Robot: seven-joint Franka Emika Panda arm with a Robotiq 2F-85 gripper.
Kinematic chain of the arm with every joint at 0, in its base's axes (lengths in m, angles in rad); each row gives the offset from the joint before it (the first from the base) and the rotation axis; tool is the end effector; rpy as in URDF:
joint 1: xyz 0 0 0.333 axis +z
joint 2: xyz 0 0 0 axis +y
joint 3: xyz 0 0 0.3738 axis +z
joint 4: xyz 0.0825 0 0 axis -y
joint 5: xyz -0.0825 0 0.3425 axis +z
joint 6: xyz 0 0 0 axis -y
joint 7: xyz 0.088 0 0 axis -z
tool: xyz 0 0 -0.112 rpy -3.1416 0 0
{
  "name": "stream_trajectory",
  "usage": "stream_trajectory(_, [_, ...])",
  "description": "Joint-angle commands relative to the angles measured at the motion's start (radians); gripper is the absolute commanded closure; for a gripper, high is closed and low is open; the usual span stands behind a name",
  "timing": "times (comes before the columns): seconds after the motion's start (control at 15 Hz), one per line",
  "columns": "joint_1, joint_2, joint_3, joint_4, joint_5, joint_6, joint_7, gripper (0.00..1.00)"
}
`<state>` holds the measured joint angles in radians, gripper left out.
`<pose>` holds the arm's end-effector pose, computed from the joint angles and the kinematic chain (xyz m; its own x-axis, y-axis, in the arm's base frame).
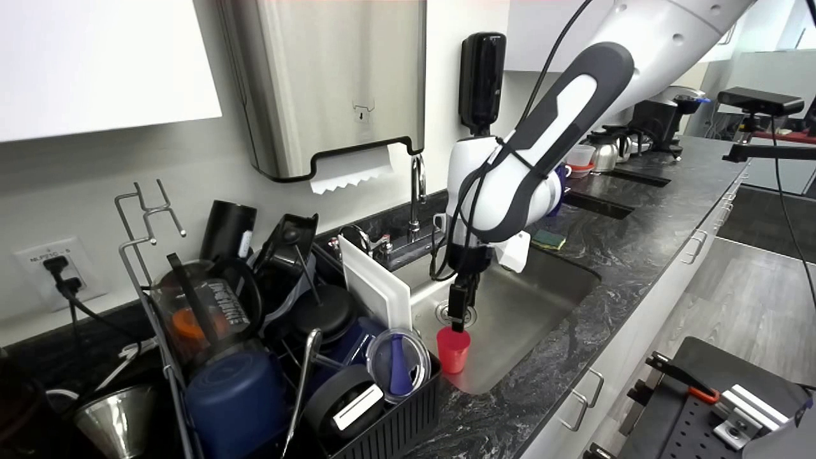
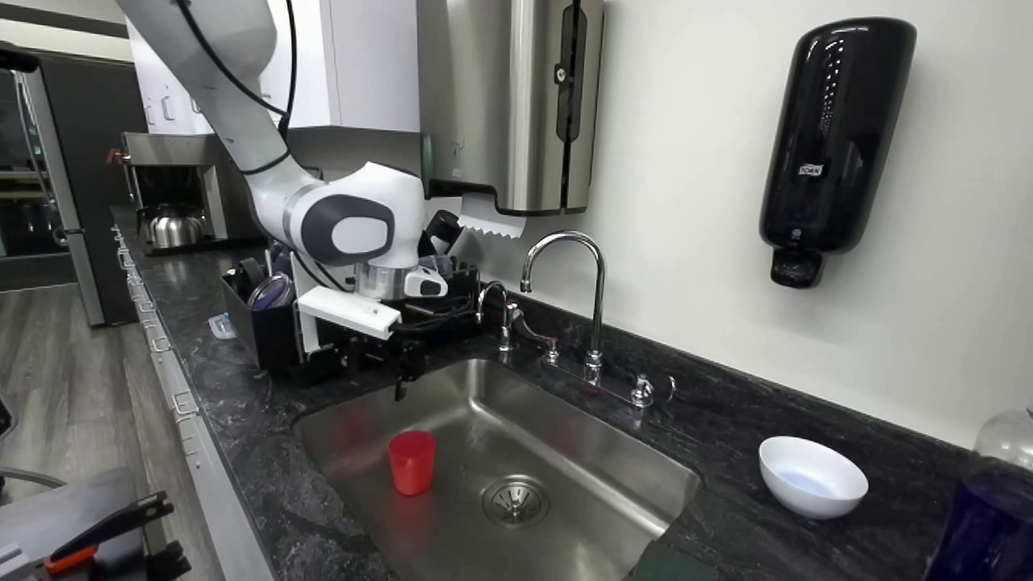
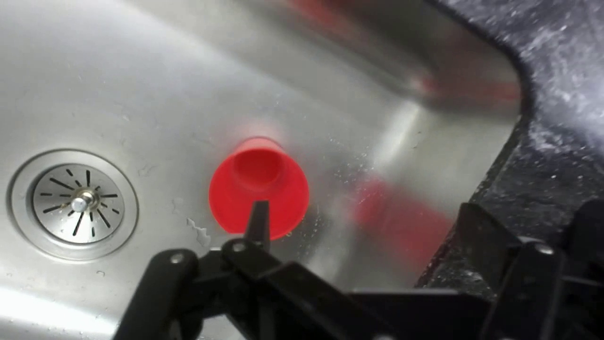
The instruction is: Put the red cup in the sink
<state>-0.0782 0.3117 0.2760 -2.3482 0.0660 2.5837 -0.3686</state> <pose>0.4955 0.0958 0.2855 0.8769 0.4801 -0.0244 0.4732 -0.8710 -0.1321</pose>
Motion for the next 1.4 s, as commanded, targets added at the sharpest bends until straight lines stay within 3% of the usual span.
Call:
stream_trajectory(0.0, [0.008,-0.132,-0.025,-0.063,0.06,-0.115,-0.058,0.0])
stream_trajectory(0.27, [0.026,-0.243,-0.092,-0.1,0.062,-0.192,-0.083,0.0])
stream_trajectory(0.73, [0.036,-0.344,-0.199,-0.145,0.09,-0.203,-0.106,0.0])
stream_trajectory(1.33, [0.059,-0.353,-0.234,-0.143,0.098,-0.205,-0.086,0.0])
